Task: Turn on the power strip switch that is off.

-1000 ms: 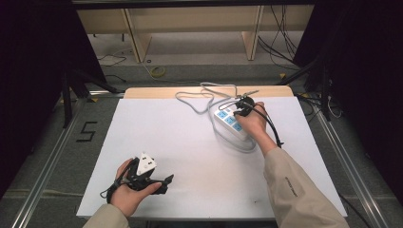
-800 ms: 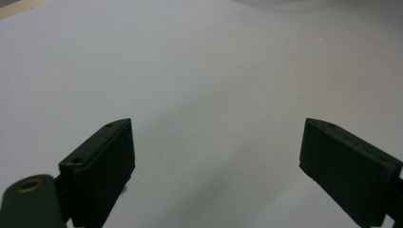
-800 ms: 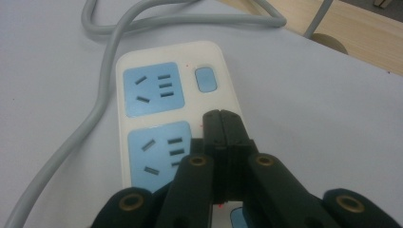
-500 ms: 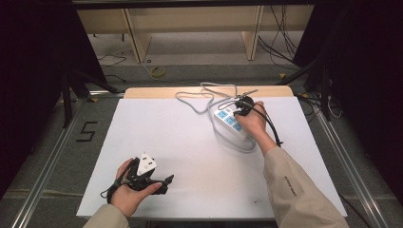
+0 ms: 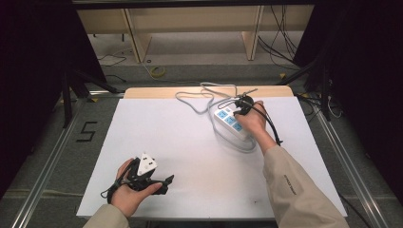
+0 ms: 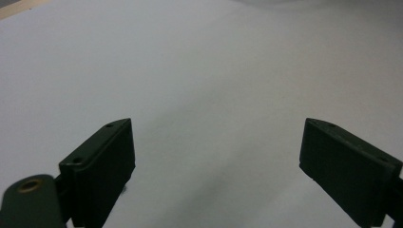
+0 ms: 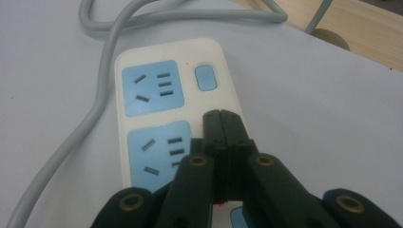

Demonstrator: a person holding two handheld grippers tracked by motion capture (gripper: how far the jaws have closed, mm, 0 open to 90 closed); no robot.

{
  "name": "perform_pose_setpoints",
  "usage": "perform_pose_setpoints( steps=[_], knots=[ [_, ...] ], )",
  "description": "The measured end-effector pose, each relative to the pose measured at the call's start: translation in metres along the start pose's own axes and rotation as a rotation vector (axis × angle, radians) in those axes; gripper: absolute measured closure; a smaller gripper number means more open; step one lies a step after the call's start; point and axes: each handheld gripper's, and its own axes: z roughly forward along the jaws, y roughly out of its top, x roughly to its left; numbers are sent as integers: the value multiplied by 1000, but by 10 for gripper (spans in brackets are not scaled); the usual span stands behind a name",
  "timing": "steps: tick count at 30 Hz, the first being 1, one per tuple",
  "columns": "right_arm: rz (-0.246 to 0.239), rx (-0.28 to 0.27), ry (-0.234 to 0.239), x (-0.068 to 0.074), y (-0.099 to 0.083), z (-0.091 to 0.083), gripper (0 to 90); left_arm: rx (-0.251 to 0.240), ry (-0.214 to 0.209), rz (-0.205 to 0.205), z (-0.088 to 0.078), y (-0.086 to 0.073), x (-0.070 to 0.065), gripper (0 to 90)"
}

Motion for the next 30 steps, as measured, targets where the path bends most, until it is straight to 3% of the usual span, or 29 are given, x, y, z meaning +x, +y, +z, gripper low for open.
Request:
perform_pose_setpoints(
  steps=[11, 13, 17, 21, 30],
  knots=[
    [21, 30, 11, -2, 4, 0, 900, -2, -1, -3, -1, -1, 0, 109],
    [11, 50, -11, -3, 5, 0, 900, -3, 0, -3, -1, -1, 0, 109],
    [41, 30, 29, -8, 1, 0, 900, -3, -1, -1, -1, -1, 0, 109],
    [6, 41, 1, -4, 3, 0, 900, -3, 1, 0, -1, 0, -1, 109],
    [18, 37, 10, -5, 2, 0, 900, -4, 0, -1, -1, 0, -1, 110]
  ],
)
